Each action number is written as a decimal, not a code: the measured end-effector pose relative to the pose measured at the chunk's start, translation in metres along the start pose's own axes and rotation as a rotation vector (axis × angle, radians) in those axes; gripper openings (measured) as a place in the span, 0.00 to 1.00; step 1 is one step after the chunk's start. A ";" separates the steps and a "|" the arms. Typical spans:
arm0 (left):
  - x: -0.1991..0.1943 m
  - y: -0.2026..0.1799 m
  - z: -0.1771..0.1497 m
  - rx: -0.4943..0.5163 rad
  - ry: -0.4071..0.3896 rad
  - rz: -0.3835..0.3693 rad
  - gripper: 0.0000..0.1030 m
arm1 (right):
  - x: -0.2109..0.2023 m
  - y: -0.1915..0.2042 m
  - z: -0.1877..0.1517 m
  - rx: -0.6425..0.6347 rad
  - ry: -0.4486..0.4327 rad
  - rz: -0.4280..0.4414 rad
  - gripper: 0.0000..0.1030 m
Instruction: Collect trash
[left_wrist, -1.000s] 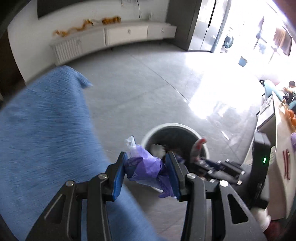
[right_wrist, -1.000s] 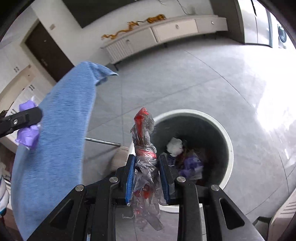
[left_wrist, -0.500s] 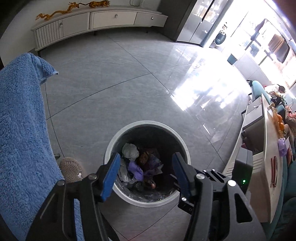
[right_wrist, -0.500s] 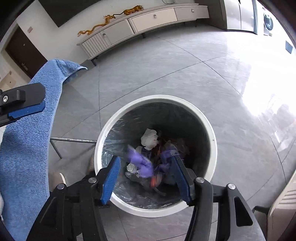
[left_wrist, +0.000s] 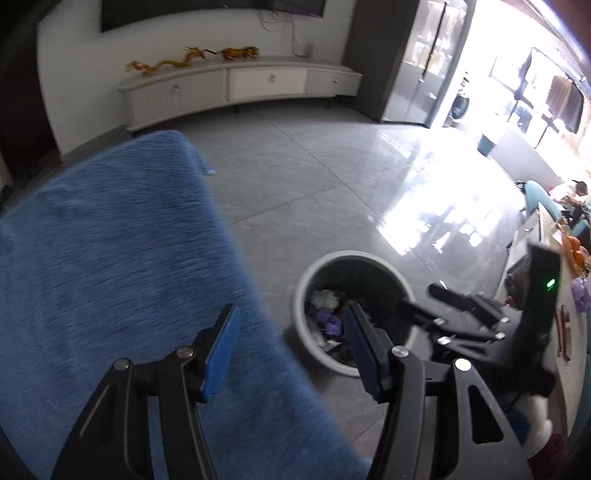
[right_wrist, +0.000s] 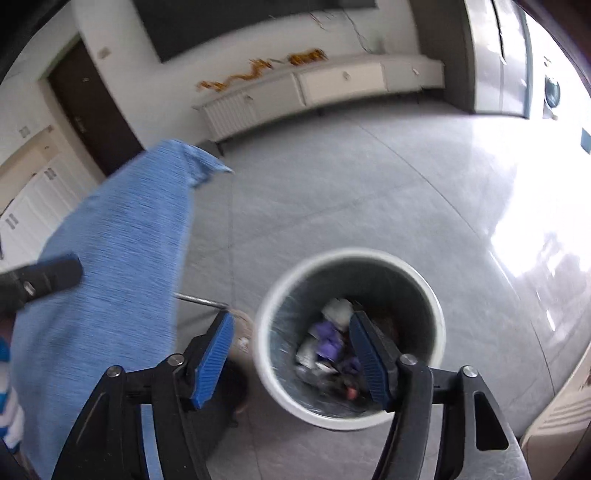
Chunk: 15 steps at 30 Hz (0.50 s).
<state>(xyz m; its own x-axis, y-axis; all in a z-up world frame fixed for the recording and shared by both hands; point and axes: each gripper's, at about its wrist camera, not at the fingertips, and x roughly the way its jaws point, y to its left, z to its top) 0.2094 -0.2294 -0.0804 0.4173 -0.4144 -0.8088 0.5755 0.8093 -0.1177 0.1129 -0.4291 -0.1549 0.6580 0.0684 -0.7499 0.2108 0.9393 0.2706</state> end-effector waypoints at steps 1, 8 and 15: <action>-0.013 0.011 -0.006 -0.006 -0.022 0.034 0.55 | -0.006 0.011 0.003 -0.019 -0.015 0.011 0.67; -0.089 0.082 -0.041 -0.117 -0.143 0.187 0.55 | -0.036 0.094 0.017 -0.160 -0.085 0.096 0.73; -0.157 0.138 -0.077 -0.219 -0.263 0.332 0.55 | -0.059 0.175 0.020 -0.302 -0.136 0.163 0.79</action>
<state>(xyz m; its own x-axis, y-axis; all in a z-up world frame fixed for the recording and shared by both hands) 0.1691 -0.0208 -0.0137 0.7335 -0.1874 -0.6534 0.2311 0.9727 -0.0195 0.1255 -0.2754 -0.0509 0.7598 0.1994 -0.6188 -0.1147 0.9780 0.1742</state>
